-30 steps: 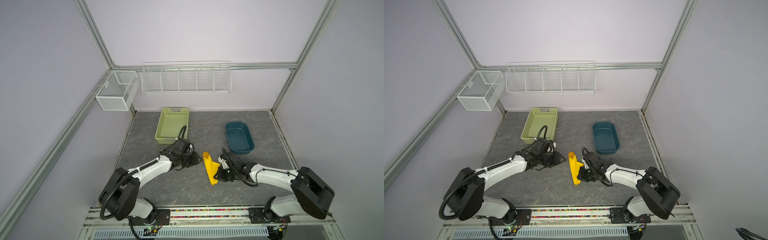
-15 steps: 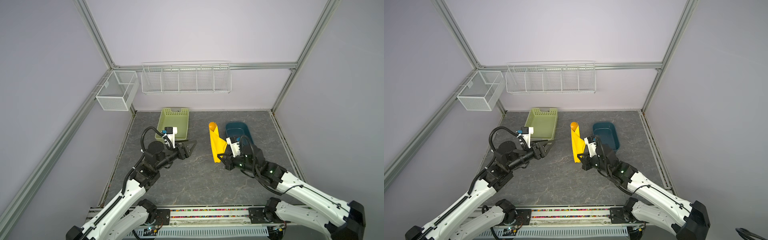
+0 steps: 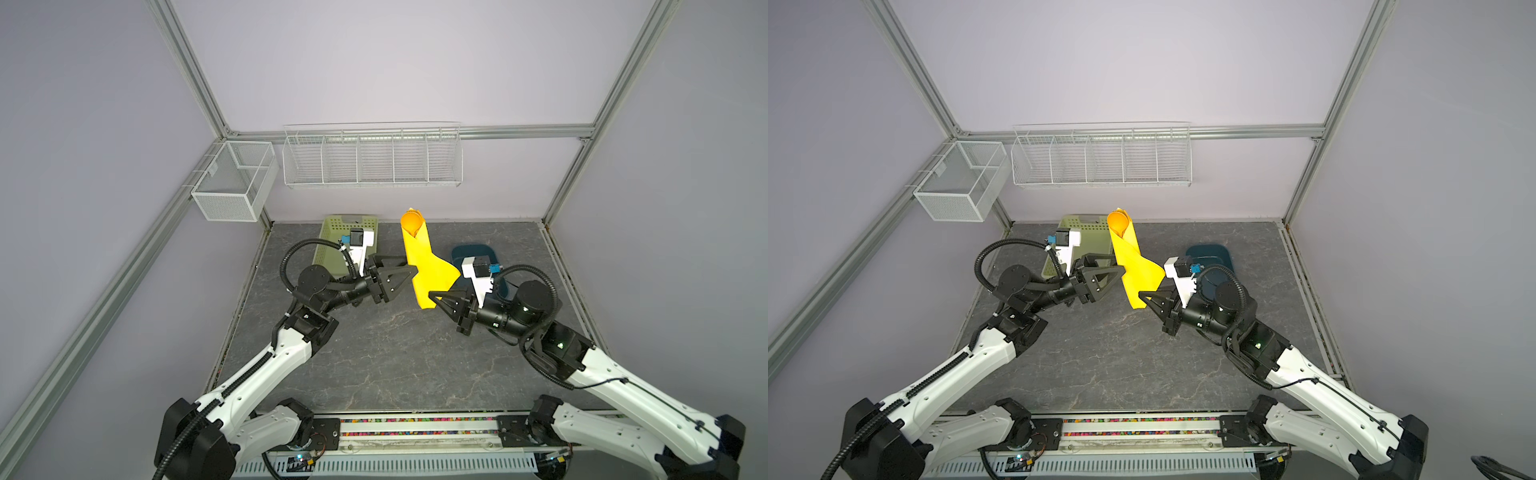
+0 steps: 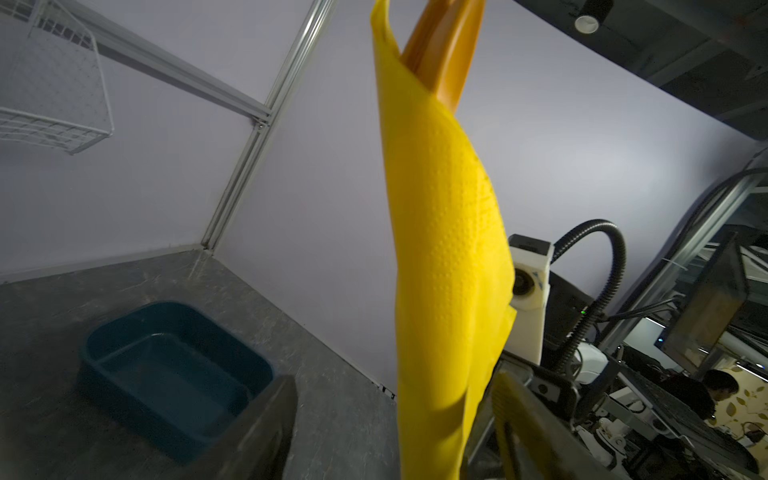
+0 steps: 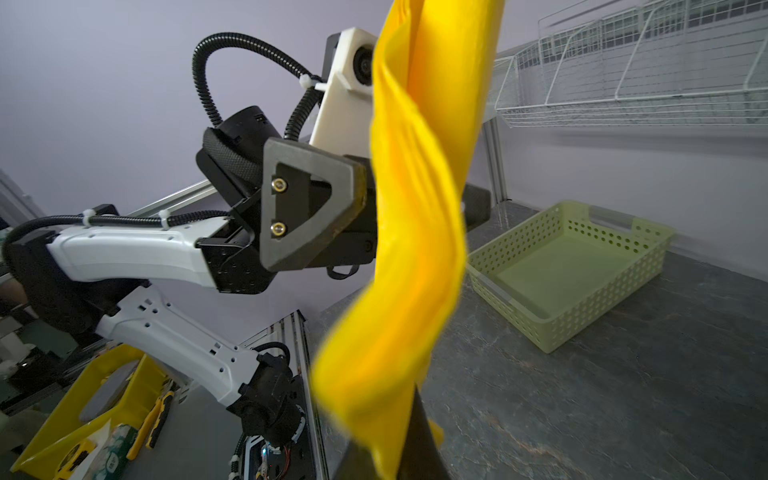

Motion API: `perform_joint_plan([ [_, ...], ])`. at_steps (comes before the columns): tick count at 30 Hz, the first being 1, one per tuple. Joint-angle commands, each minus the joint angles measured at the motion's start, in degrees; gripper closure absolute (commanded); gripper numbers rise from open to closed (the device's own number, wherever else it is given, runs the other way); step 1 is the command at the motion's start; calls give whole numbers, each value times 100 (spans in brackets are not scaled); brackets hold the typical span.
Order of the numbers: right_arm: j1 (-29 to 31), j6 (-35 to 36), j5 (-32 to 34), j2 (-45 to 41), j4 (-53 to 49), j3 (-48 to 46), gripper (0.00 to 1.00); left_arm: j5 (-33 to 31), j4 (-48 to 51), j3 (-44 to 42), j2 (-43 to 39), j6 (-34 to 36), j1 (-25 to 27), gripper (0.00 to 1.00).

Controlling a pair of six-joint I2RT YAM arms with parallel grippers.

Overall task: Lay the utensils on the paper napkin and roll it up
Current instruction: 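Lift the wrapped bundle upright with both grippers and hold it above the table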

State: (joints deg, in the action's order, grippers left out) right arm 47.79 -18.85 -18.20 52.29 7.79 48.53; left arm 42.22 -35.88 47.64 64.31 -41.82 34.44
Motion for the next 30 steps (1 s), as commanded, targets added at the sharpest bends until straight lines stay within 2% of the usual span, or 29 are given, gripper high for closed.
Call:
perform_joint_plan([
  [1, 37, 48, -594, 94, 560, 103, 94, 659, -1020, 305, 163, -424, 67, 27],
  [7, 73, 47, -590, 108, 482, 103, 94, 932, -1113, 574, 345, -564, 97, 45],
  [12, 108, 57, -407, 62, 336, 146, 94, 968, -1014, 610, 389, -518, 107, 73],
  [14, 122, 72, -325, 32, 172, 141, 94, 919, -956, 607, 358, -447, 107, 81],
  [16, 132, 67, -151, -33, -44, 143, 90, 828, -819, 598, 280, -320, 107, 86],
  [17, 127, 73, -26, -92, -219, 139, 87, 759, -627, 618, 218, -171, 108, 88],
  [19, 128, 123, 349, -279, -619, 147, 70, 573, -41, 680, 90, 216, 107, 89],
  [20, 132, 176, 535, -400, -828, 320, 65, 443, 345, 730, 11, 472, 107, 90],
  [22, 132, 270, 882, -669, -1194, 369, 61, 210, 1084, 859, -104, 921, 99, 91],
  [25, 132, 394, 1064, -961, -1350, 445, 62, -77, 1945, 1050, -199, 1403, 100, 92],
  [28, 129, 510, 430, -776, -1408, 757, 69, -102, 2384, 1231, -140, 1594, 101, 92],
  [30, 135, 579, -202, -349, -1596, 1174, 72, 11, 2425, 1300, -74, 1573, 106, 93],
])
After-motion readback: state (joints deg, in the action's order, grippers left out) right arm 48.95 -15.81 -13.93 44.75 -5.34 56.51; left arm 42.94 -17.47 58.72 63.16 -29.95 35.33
